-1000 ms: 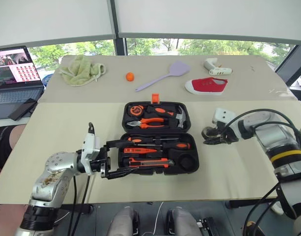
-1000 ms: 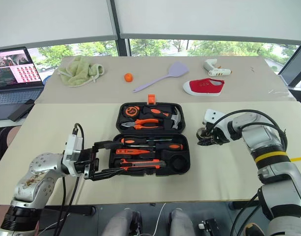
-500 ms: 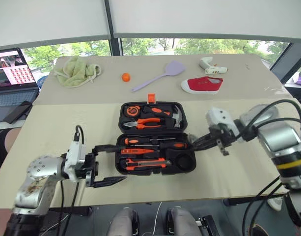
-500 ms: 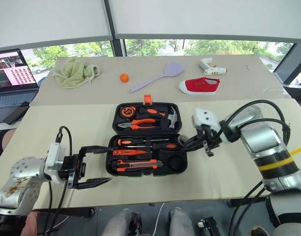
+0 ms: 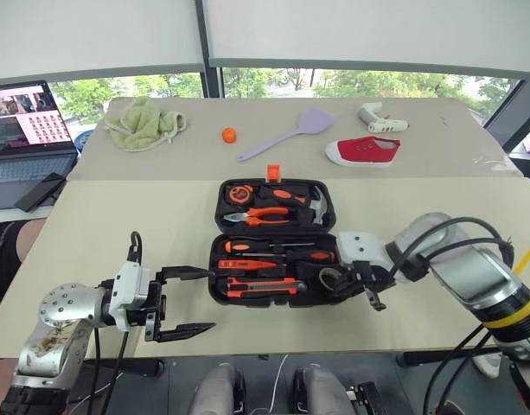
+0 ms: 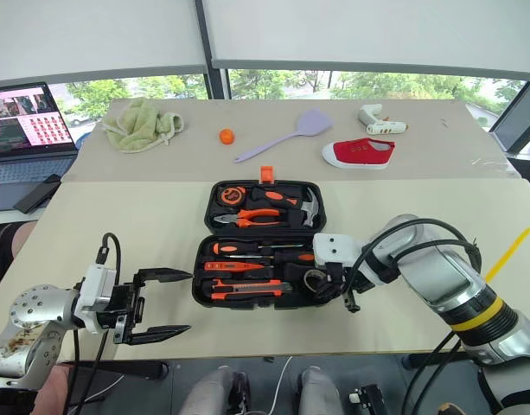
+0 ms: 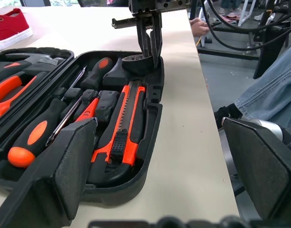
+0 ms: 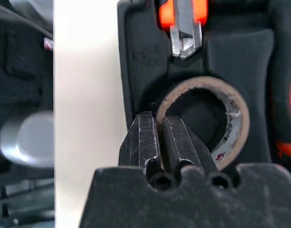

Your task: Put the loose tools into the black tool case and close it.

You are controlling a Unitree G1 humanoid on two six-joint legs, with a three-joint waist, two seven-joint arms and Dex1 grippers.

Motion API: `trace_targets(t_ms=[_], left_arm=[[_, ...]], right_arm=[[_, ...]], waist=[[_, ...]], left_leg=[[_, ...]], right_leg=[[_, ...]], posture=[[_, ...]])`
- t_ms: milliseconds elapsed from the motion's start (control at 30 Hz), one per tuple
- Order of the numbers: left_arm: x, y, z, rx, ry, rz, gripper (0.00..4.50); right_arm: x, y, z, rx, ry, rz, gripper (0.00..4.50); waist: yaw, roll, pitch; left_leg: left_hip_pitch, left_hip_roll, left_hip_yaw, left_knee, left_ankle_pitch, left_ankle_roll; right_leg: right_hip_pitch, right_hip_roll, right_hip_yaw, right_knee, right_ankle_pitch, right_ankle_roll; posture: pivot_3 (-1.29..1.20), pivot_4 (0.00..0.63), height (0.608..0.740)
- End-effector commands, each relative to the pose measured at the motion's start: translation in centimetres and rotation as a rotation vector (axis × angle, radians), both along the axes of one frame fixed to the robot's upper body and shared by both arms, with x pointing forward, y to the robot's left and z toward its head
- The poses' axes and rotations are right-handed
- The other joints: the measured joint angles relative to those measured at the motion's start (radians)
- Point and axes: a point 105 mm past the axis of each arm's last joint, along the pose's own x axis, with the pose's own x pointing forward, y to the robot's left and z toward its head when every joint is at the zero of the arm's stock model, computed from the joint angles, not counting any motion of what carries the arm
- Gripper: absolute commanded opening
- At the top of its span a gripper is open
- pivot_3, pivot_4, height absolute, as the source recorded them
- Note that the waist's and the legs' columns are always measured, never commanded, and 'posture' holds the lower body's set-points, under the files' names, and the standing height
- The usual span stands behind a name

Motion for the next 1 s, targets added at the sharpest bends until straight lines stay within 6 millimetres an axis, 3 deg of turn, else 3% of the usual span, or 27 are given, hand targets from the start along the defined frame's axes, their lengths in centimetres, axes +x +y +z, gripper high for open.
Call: trace_targets(t_ms=[33, 67, 133, 167, 300, 500, 533, 600, 667, 700, 833, 967, 1000], left_arm=[[-0.1, 0.0, 0.5, 0.009, -0.035, 0.007, 4.50], [0.0, 0.0, 0.4, 0.010, -0.032, 0.016, 4.50], [0.0, 0.0, 0.4, 0.004, -0.014, 0.031, 4.50], [0.1, 0.0, 0.4, -0.001, 0.000, 0.038, 4.50], [0.4, 0.3, 0.6, 0.012, -0.013, 0.067, 4.50], [1.4, 1.0, 1.3, 0.001, -0.028, 0.126, 4.50], [2.0, 1.3, 1.5, -0.009, -0.023, 0.172, 4.50], [4.5, 2.4, 1.6, -0.034, 0.024, 0.349, 4.50], [7.1, 3.6, 1.1, 0.000, 0.026, 0.515, 4.01], [8.2, 3.8, 0.9, 0.009, 0.015, 0.573, 3.87], [11.1, 3.1, 0.1, 0.032, 0.027, 0.674, 2.36], [12.4, 1.7, -0.8, 0.074, 0.039, 0.664, 0.96], [12.6, 1.2, -1.0, 0.081, 0.042, 0.651, 0.42]], right_arm=[[-0.4, -1.0, 0.1, -0.046, 0.040, -0.030, 0.08], [-0.7, -1.1, 0.2, -0.051, 0.068, -0.028, 0.08], [-0.8, -0.9, 0.5, -0.044, 0.067, -0.019, 0.79], [-0.9, -0.8, 0.7, -0.048, 0.075, -0.005, 0.91], [-1.0, -0.2, 1.9, -0.008, 0.062, 0.016, 2.32], [-1.6, -0.9, 3.7, 0.030, 0.101, 0.062, 4.40], [-1.8, -0.9, 4.5, 0.093, 0.125, 0.072, 4.46], [-1.0, -1.4, 6.0, 0.238, 0.094, 0.056, 4.46], [1.5, -2.4, 6.3, 0.340, -0.028, -0.067, 4.50], [2.9, -3.2, 5.9, 0.350, -0.107, -0.129, 4.21], [6.4, -5.9, 3.9, 0.342, -0.331, -0.308, 3.06], [8.1, -6.2, 2.6, 0.334, -0.462, -0.363, 1.77], [8.4, -6.0, 2.2, 0.338, -0.482, -0.366, 1.26]], waist=[[0.003, 0.000, 0.000], [0.005, 0.000, 0.000], [0.009, 0.000, 0.000], [0.008, 0.000, 0.000], [0.007, 0.000, 0.000], [0.006, 0.000, 0.000], [0.006, 0.000, 0.000], [0.007, -0.001, 0.001], [0.010, -0.002, 0.001], [0.009, -0.003, 0.001], [0.009, -0.004, 0.000], [0.003, -0.005, 0.001], [0.000, -0.005, 0.001]], left_leg=[[0.000, 0.000, 0.000, 0.000, 0.000, 0.000], [0.000, 0.000, 0.000, 0.000, 0.000, 0.000], [0.000, 0.000, 0.000, 0.000, 0.000, 0.000], [0.000, 0.000, 0.000, 0.000, 0.000, 0.001], [-0.001, 0.000, 0.000, 0.000, -0.001, 0.001], [-0.001, 0.000, 0.000, 0.000, -0.001, 0.001], [-0.001, 0.000, 0.000, 0.000, -0.001, 0.001], [-0.001, 0.000, 0.000, 0.000, -0.003, 0.004], [0.000, 0.000, -0.002, 0.000, -0.003, 0.004], [0.000, 0.000, -0.002, 0.000, -0.003, 0.004], [0.000, -0.002, 0.000, 0.000, 0.000, -0.001], [-0.001, -0.002, 0.002, 0.000, 0.001, -0.002], [0.000, -0.002, 0.003, 0.000, 0.002, -0.003]], right_leg=[[0.000, 0.000, 0.000, 0.000, 0.000, 0.000], [0.000, 0.000, 0.000, 0.000, 0.000, 0.000], [0.000, -0.001, 0.000, 0.000, 0.000, 0.000], [0.000, -0.001, 0.000, 0.000, 0.000, 0.000], [0.000, 0.000, 0.000, -0.001, 0.000, 0.000], [0.000, 0.000, 0.000, -0.001, 0.000, 0.000], [0.000, 0.000, 0.000, -0.001, 0.000, 0.000], [-0.001, 0.000, 0.000, 0.000, 0.000, 0.000], [0.001, 0.001, 0.000, 0.000, 0.000, 0.000], [0.002, 0.001, -0.001, 0.000, 0.000, 0.000], [0.002, 0.001, -0.001, 0.000, 0.001, 0.001], [0.000, 0.001, 0.001, 0.000, 0.000, 0.002], [0.000, 0.002, 0.001, 0.001, 0.000, 0.002]], posture=[[0.00, 0.150, 0.740], [0.00, 0.150, 0.740], [0.00, 0.150, 0.740], [0.00, 0.150, 0.740], [0.00, 0.150, 0.740], [0.00, 0.150, 0.740], [0.00, 0.150, 0.740], [0.00, 0.150, 0.740], [0.00, 0.150, 0.740], [0.00, 0.150, 0.740], [0.00, 0.150, 0.740], [0.00, 0.150, 0.740], [0.00, 0.150, 0.740]])
